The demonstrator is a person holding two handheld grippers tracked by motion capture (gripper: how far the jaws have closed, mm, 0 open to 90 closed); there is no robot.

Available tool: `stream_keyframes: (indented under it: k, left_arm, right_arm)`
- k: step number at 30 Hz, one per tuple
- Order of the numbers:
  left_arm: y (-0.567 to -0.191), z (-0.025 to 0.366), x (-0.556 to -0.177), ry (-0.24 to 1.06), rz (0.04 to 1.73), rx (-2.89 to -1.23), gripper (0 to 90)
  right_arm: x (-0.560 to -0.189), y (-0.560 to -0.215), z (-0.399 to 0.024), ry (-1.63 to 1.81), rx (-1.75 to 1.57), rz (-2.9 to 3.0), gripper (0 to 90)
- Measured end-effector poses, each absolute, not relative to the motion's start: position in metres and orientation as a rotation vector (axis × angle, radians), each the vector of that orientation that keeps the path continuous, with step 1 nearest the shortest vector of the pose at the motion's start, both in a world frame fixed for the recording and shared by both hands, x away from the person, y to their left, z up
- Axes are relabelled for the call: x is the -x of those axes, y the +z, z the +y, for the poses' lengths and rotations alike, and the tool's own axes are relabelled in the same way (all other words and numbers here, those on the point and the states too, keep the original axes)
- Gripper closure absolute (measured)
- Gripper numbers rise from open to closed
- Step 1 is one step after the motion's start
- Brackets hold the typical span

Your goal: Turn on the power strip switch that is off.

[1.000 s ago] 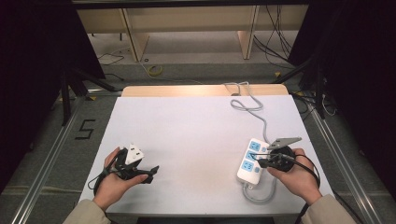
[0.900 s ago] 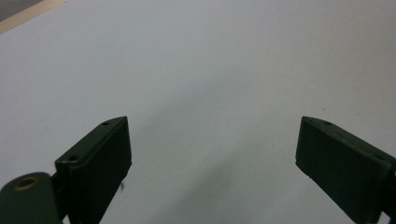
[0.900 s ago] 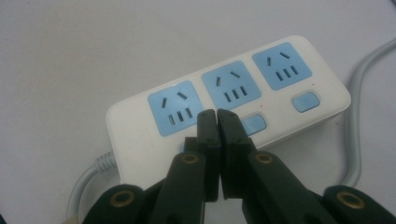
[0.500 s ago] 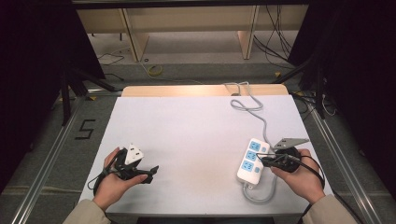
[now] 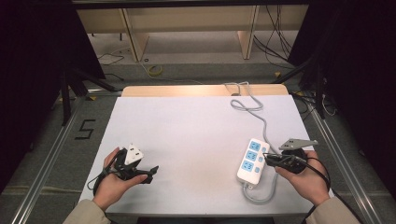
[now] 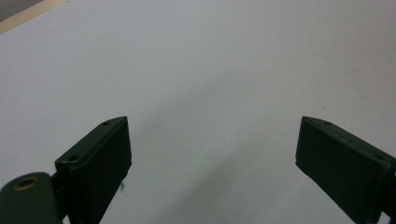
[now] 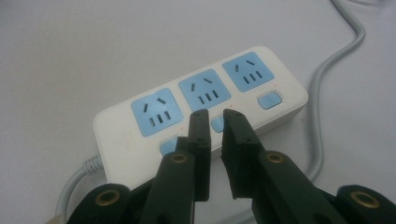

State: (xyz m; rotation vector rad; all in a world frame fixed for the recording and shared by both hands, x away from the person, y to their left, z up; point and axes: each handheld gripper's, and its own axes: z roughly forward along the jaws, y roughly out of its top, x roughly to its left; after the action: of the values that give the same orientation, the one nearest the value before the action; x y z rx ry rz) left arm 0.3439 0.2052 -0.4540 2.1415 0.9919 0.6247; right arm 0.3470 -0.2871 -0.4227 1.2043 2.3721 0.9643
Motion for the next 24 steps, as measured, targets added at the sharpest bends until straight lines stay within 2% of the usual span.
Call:
stream_keyframes:
  k: [10, 24]
  left_arm:
    - [-0.454, 0.206, -0.344, 0.626, 0.993, -2.138, 10.1]
    - [-0.454, 0.208, -0.343, 0.625, 0.998, -2.138, 10.1]
  right_arm:
    - [-0.346, -0.423, -0.296, 0.994, -1.227, 2.306, 75.1]
    - [-0.352, -0.431, -0.313, 1.053, -1.28, 2.171, 55.6]
